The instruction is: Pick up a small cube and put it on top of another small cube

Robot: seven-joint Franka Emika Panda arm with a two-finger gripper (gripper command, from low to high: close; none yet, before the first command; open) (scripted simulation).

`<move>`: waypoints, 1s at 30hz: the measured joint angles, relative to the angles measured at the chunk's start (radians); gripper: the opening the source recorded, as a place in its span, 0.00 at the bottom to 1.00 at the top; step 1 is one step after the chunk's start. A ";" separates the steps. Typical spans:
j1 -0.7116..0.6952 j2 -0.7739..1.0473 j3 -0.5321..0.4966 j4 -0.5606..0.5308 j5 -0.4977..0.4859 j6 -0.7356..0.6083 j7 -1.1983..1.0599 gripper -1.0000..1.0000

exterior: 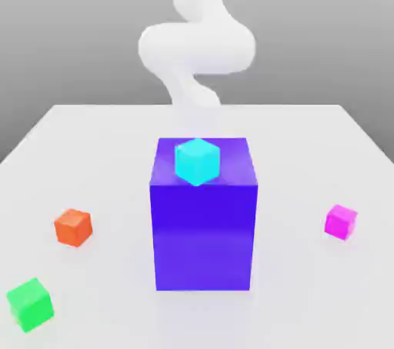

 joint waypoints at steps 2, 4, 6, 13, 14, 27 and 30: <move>0.053 0.054 0.009 -0.033 -0.012 0.035 -0.087 0.50; 0.102 0.105 0.017 -0.063 -0.022 0.068 -0.170 0.50; 0.150 0.155 0.025 -0.094 -0.031 0.101 -0.253 0.50; 0.321 0.330 0.044 -0.200 -0.057 0.216 -0.545 0.50; 0.344 0.355 0.048 -0.215 -0.058 0.232 -0.588 0.50; 0.635 0.676 0.130 -0.413 -0.040 0.447 -1.179 0.50; 0.710 0.749 0.160 -0.459 -0.024 0.497 -1.323 0.50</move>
